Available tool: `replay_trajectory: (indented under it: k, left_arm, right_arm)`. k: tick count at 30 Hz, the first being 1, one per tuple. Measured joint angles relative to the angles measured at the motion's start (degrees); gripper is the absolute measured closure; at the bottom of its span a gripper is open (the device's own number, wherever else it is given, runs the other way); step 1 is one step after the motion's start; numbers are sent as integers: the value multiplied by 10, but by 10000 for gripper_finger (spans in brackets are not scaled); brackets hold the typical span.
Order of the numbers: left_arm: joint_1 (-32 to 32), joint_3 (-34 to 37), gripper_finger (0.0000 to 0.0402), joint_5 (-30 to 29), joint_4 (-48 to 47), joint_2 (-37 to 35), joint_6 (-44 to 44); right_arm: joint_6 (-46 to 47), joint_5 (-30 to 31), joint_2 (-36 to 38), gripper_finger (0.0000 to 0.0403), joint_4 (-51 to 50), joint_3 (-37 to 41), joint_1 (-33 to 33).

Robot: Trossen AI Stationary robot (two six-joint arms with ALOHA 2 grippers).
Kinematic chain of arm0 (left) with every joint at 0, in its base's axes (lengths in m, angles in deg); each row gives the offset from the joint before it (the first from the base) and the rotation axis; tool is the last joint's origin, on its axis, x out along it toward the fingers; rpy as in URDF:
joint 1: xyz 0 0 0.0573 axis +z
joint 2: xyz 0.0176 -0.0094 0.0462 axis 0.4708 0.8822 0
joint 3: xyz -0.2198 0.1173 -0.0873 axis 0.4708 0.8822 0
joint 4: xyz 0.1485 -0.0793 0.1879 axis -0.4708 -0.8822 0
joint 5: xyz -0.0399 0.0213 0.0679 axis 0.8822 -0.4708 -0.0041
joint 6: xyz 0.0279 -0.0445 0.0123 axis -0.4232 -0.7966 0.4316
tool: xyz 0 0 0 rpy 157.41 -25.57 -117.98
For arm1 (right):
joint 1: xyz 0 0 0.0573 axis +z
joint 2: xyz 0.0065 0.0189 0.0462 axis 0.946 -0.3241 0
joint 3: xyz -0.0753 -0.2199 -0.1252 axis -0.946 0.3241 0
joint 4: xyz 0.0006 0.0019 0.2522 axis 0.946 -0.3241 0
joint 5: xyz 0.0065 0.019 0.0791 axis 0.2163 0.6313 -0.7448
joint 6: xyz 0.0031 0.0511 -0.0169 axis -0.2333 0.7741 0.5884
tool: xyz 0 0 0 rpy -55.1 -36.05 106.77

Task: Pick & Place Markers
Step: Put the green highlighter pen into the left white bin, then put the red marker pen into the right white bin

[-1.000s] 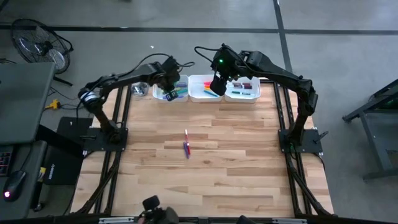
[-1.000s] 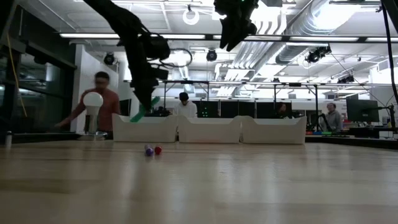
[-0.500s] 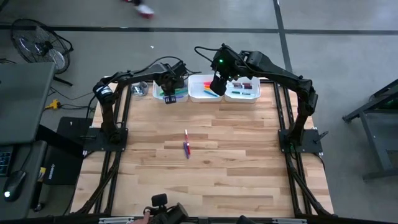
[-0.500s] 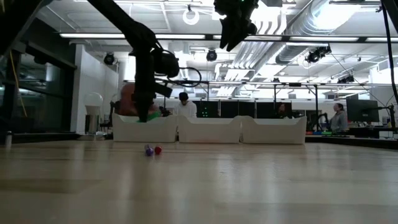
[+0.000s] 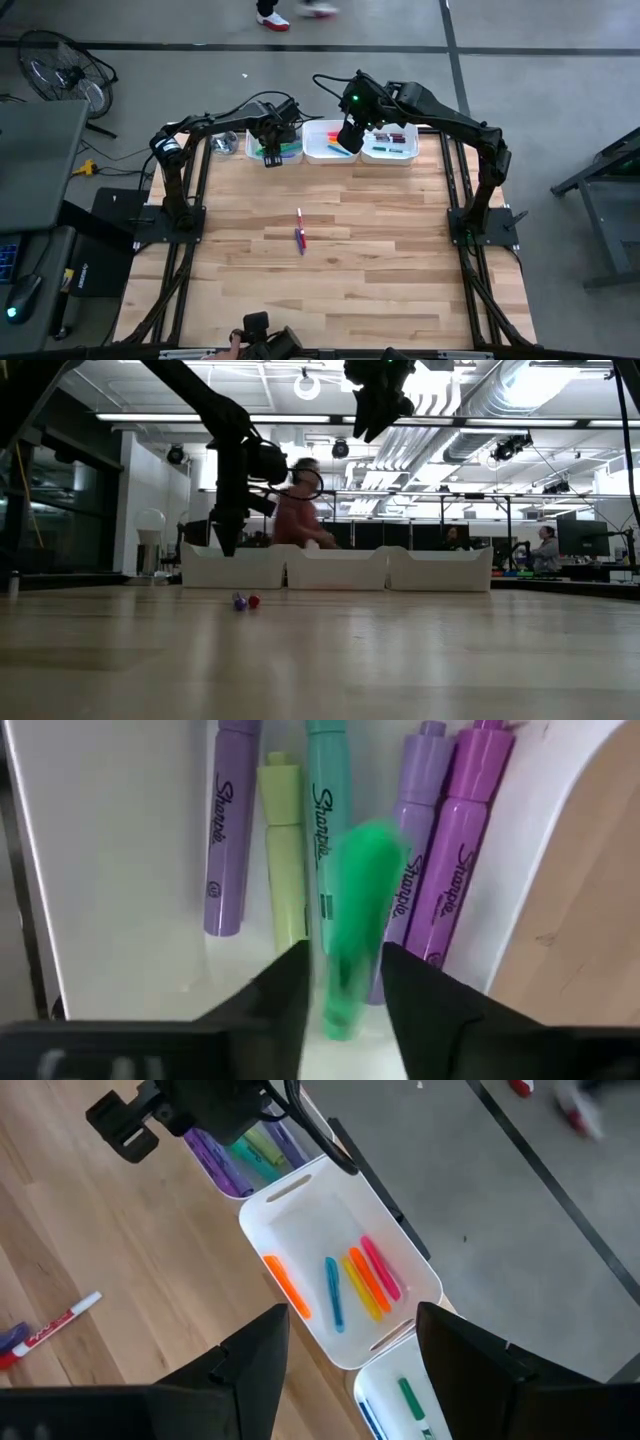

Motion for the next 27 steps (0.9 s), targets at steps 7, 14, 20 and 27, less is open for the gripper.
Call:
replay_trajectory:
  k: [7,14,20,27]
  left_arm:
    - [0,0,193,1,-25,0,-1]
    - [1,0,178,18,-48,-9,-47]
    - [0,0,177,61,-41,-54,-104]
    - [0,1,177,142,-54,-127,-222]
  right_arm:
    - [4,0,0,194,0,0,1]
    - [15,-1,0,194,-2,0,2]
    - [38,-11,0,194,-5,0,2]
    - [88,-60,0,194,-6,0,6]
